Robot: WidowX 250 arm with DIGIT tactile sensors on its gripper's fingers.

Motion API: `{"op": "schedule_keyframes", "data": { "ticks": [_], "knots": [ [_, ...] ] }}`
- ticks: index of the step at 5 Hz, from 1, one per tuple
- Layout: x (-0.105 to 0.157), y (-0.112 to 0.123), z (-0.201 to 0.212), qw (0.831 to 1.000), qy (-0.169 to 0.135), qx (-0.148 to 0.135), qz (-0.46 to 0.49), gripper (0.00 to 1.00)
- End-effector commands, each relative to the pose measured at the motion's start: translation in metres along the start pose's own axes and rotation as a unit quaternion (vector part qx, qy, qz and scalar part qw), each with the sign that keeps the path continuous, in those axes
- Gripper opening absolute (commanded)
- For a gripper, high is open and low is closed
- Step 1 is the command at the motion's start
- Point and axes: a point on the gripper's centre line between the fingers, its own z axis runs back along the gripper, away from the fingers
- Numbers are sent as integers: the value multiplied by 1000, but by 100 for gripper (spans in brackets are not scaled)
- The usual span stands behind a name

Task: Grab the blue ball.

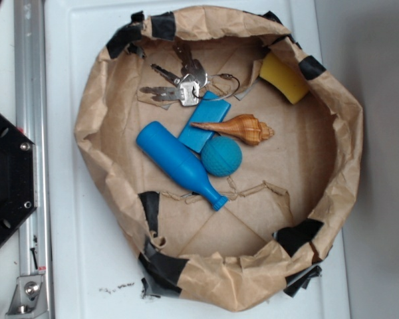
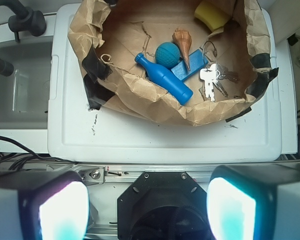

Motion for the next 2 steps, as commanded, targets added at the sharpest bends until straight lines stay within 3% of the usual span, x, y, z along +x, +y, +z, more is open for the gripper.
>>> {"op": "schedule_keyframes", "data": {
  "ticks": [1, 2],
  "knots": [
    [0, 0, 0, 1000, 0, 0, 0, 100],
    [41, 21, -30, 992, -25, 64, 103, 100]
  ]
}}
